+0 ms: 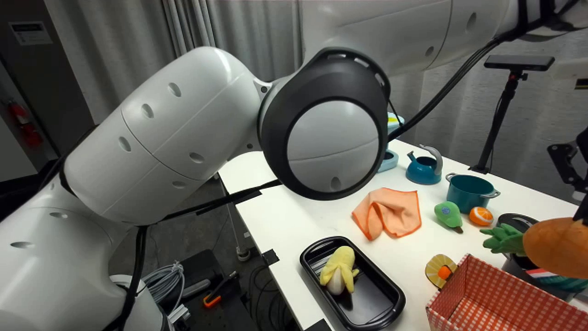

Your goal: Remove the pineapple toy from the blue pot and place it in the basket

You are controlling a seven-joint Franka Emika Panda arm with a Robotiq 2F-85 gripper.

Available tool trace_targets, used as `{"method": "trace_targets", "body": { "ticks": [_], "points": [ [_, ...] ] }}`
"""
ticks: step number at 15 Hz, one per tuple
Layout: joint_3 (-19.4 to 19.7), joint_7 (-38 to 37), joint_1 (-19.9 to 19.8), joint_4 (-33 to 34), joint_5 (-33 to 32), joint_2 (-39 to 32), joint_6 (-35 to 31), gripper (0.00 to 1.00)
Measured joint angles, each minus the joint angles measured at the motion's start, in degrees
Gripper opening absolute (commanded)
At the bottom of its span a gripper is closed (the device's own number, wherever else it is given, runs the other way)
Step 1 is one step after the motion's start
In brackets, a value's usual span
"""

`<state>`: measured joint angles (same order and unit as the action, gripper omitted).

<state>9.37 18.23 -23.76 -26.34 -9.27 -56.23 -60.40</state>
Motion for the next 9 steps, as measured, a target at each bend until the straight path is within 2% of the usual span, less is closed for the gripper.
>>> {"method": "trace_targets", "body": {
  "ticks": [9],
  "points": [
    [1.17,0.07,-0.66,-0.01,-2.18,-2.54,0.44,0.98]
  ]
}}
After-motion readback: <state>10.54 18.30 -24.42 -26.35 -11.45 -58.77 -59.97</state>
